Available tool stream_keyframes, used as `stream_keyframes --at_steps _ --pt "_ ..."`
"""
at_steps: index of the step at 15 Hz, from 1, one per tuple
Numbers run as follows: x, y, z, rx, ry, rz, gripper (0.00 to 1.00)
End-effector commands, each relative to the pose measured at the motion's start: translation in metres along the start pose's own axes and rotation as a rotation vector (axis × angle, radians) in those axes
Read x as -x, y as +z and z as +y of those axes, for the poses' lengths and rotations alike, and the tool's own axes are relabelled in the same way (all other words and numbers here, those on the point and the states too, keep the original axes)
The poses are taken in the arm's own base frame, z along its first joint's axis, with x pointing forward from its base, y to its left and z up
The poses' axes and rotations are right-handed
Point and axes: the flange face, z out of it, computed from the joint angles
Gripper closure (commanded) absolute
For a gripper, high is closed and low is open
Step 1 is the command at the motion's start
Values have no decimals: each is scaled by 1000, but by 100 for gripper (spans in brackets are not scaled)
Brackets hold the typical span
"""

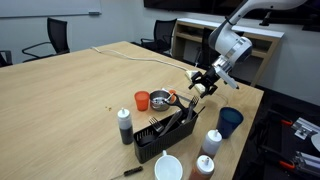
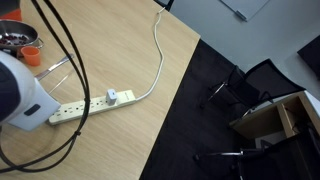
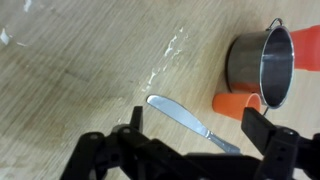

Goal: Pick up the peeler from the table and put it in the utensil holder. Pick up the butter knife from the utensil holder and put it on the table.

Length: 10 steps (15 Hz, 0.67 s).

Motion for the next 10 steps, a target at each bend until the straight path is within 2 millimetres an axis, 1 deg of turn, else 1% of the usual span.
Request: stream_keyframes --at_steps 1,2,4,5,6,7,10 --pt "9 -12 -15 37 -11 2 0" --pt "10 -13 -23 6 -21 -1 0" --pt "12 -21 -50 -148 -40 4 0" --pt "10 -10 -38 -54 -23 0 0" --pt "11 -14 -48 -96 -32 5 0" --pt "12 -18 -53 -113 -36 11 0" --pt "11 -18 -50 -117 -35 7 0"
